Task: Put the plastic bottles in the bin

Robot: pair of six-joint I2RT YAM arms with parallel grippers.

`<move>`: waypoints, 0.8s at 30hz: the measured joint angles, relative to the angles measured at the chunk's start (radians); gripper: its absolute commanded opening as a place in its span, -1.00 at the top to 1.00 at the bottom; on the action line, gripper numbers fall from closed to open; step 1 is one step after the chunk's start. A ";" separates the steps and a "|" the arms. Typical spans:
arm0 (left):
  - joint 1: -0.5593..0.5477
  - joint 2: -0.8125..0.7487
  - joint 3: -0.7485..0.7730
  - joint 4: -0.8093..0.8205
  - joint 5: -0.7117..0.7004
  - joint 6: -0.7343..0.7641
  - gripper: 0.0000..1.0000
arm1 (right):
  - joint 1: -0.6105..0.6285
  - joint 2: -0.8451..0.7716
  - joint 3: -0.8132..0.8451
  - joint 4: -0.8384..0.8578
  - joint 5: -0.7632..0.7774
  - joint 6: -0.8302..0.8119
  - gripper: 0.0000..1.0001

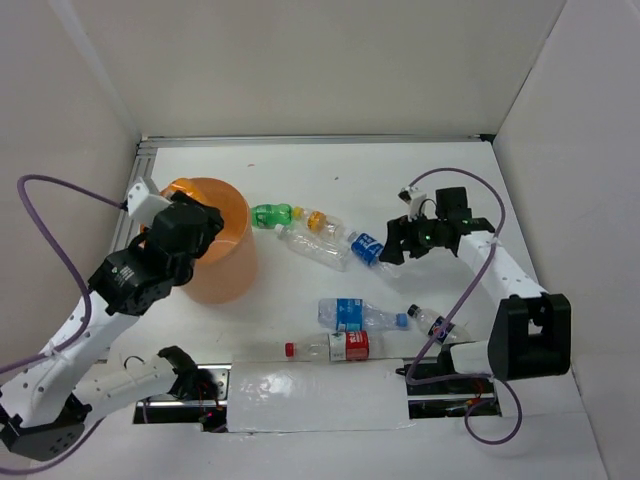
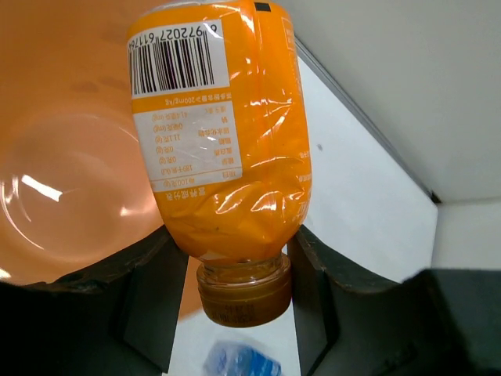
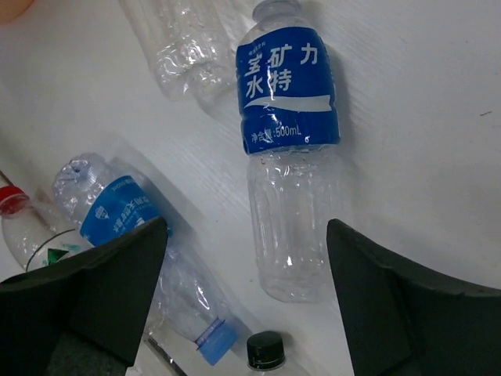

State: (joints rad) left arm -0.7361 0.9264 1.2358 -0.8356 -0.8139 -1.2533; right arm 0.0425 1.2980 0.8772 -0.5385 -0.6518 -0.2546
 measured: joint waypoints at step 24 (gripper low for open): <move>0.031 0.027 -0.046 0.163 0.490 0.537 -0.96 | 0.147 0.370 0.146 0.052 0.279 -0.198 -0.62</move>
State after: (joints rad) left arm -0.7048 0.9535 1.1896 -0.6727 -0.3241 -0.7158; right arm 0.1894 1.6684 1.0233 -0.4866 -0.3729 -0.4530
